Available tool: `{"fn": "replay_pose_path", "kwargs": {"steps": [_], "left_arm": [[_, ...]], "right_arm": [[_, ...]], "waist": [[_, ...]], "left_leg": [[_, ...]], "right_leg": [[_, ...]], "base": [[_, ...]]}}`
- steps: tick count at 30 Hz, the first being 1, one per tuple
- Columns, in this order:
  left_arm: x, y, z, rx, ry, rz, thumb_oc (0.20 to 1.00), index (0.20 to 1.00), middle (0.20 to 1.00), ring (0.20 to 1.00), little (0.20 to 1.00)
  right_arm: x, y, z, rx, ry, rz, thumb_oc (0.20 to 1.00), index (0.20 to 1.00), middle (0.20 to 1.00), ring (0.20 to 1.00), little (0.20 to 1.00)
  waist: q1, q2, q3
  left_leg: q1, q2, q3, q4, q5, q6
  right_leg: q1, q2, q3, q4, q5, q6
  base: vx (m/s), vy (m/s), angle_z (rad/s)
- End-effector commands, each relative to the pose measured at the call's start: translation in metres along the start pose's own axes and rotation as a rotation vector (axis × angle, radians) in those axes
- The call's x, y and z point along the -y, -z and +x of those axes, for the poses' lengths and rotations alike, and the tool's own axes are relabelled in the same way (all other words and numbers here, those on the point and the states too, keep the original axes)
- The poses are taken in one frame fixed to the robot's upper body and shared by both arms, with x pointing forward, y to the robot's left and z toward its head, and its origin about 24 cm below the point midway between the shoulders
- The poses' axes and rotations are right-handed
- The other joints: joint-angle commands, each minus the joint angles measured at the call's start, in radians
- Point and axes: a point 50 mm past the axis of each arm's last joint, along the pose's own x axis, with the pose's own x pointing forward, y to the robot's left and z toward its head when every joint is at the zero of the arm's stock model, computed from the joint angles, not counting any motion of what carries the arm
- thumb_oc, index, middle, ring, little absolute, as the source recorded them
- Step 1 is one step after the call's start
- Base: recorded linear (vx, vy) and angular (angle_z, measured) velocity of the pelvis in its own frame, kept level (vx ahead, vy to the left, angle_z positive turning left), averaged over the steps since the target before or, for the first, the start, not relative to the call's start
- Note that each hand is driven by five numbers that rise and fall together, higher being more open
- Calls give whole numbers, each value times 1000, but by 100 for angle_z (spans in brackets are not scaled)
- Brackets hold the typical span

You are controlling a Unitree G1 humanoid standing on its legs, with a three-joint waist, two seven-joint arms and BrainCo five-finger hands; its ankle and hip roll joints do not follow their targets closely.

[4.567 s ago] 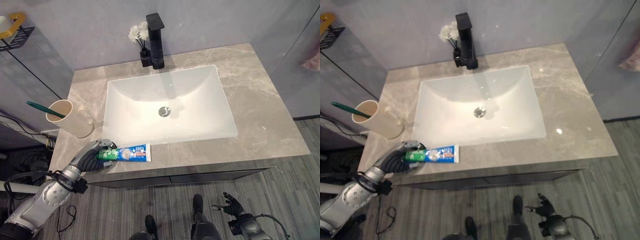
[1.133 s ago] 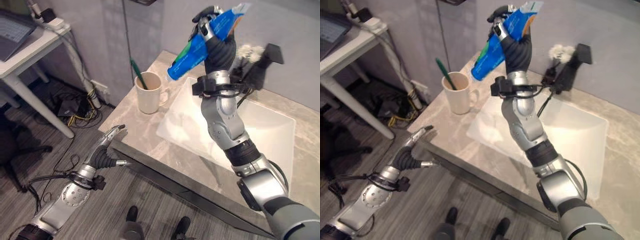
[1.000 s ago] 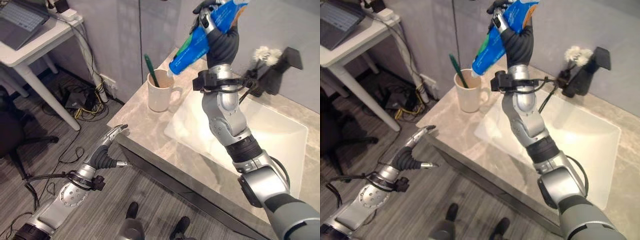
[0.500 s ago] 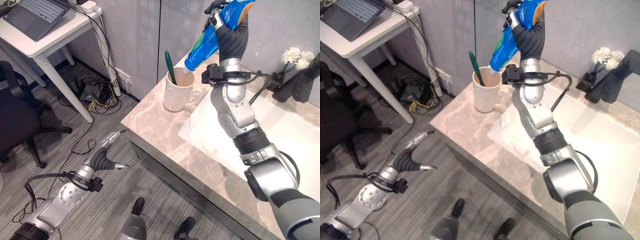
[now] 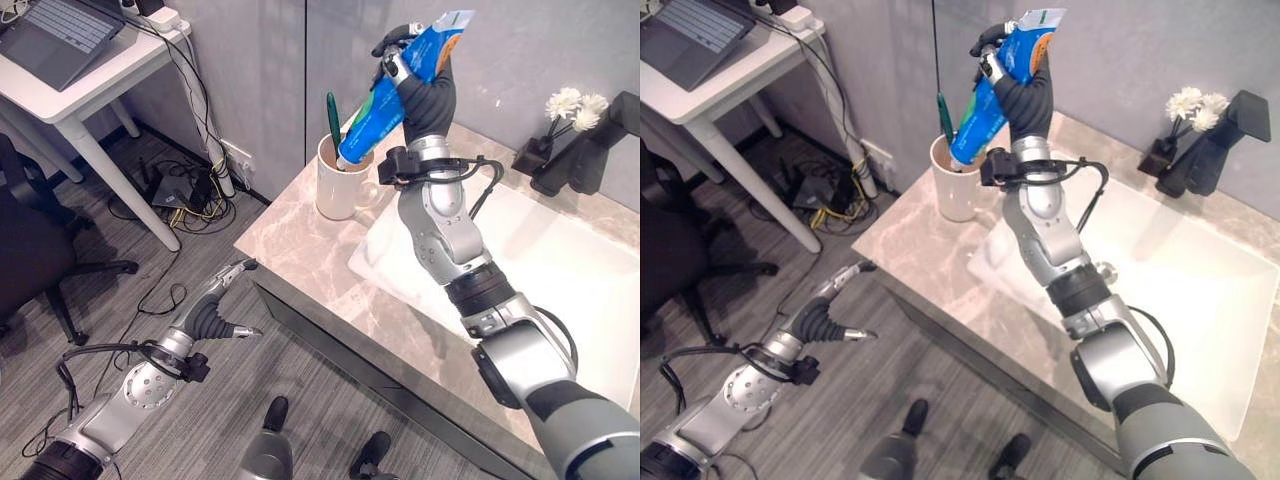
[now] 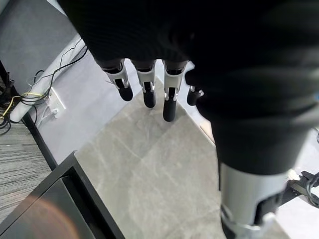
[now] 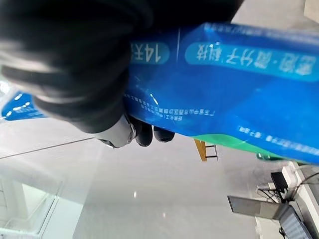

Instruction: Put brush and paste in cup on sink, flatten towel.

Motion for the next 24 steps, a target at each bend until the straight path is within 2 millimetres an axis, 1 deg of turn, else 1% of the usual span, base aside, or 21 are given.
{"fn": "replay_pose_path", "kwargs": {"steps": [1, 2, 3, 5, 11, 12, 13, 14, 15, 20, 24], "left_arm": [[4, -11, 1, 76, 46, 20, 1000, 1000, 1000, 1000, 1000], [3, -11, 1, 76, 47, 26, 1000, 1000, 1000, 1000, 1000], [3, -11, 1, 76, 46, 27, 1000, 1000, 1000, 1000, 1000], [3, -12, 1, 80, 55, 36, 1000, 1000, 1000, 1000, 1000], [2, -12, 1, 84, 67, 51, 1000, 1000, 1000, 1000, 1000], [2, -12, 1, 84, 66, 53, 1000, 1000, 1000, 1000, 1000], [2, -12, 1, 85, 66, 53, 1000, 1000, 1000, 1000, 1000], [2, -12, 1, 85, 66, 53, 1000, 1000, 1000, 1000, 1000], [2, -11, 1, 82, 64, 48, 1000, 1000, 1000, 1000, 1000], [3, -10, 1, 74, 63, 47, 1000, 1000, 1000, 1000, 1000], [4, -9, 0, 68, 60, 27, 1000, 1000, 1000, 1000, 1000]], "right_arm": [[-14, -30, 5, 131, -96, 18, 200, 200, 200, 200, 200], [-18, -30, 3, 135, -122, -5, 200, 200, 200, 200, 200], [-18, -30, 3, 135, -122, -5, 200, 200, 200, 200, 200], [-25, -31, 2, 147, -165, -70, 200, 200, 200, 200, 200], [-29, -27, 3, 129, -183, -99, 200, 200, 200, 200, 200], [-29, -26, 3, 125, -186, -102, 285, 285, 285, 285, 285], [-29, -25, 3, 120, -187, -101, 555, 555, 555, 555, 555], [-29, -25, 3, 120, -187, -101, 664, 664, 664, 664, 664], [-28, -23, 5, 110, -182, -106, 1000, 1000, 1000, 1000, 1000], [-29, -23, 9, 102, -187, -128, 1000, 1000, 1000, 1000, 1000], [-24, -24, 15, 112, -142, -154, 1000, 1000, 1000, 1000, 1000]], "waist": [[-2, -28, -58], [-1, -32, -54], [-1, -32, -54], [3, -39, -50], [10, -56, -43], [11, -59, -43], [12, -62, -43], [12, -62, -42], [12, -67, -42], [11, -73, -46], [13, -74, -51]], "left_leg": [[-51, -77, -8, -66, 77, 52], [-54, -78, -8, -66, 76, 52], [-54, -78, -7, -66, 76, 52], [-59, -77, -7, -66, 76, 52], [-65, -73, -8, -66, 76, 52], [-66, -71, -8, -66, 76, 52], [-65, -70, -8, -66, 76, 52], [-65, -70, -7, -66, 76, 52], [-65, -69, -5, -66, 75, 52], [-60, -64, 0, -66, 74, 50], [-54, -60, 5, -66, 73, 49]], "right_leg": [[157, -85, 32, 16, 45, 100], [155, -83, 33, 15, 48, 101], [155, -83, 33, 14, 48, 101], [152, -81, 32, 12, 51, 102], [147, -77, 35, 9, 53, 102], [146, -76, 36, 9, 53, 102], [145, -75, 36, 9, 53, 102], [145, -75, 37, 9, 53, 102], [144, -73, 39, 10, 53, 101], [147, -69, 45, 5, 50, 99], [149, -64, 46, 5, 48, 97]], "base": [[0, 0, 0], [0, 0, 0], [0, 0, 0], [0, 0, 0], [0, 0, 0], [0, 0, 0], [0, 0, 0], [0, 0, 0], [0, 0, 0], [0, 0, 0], [-13, -1, -5]]}}
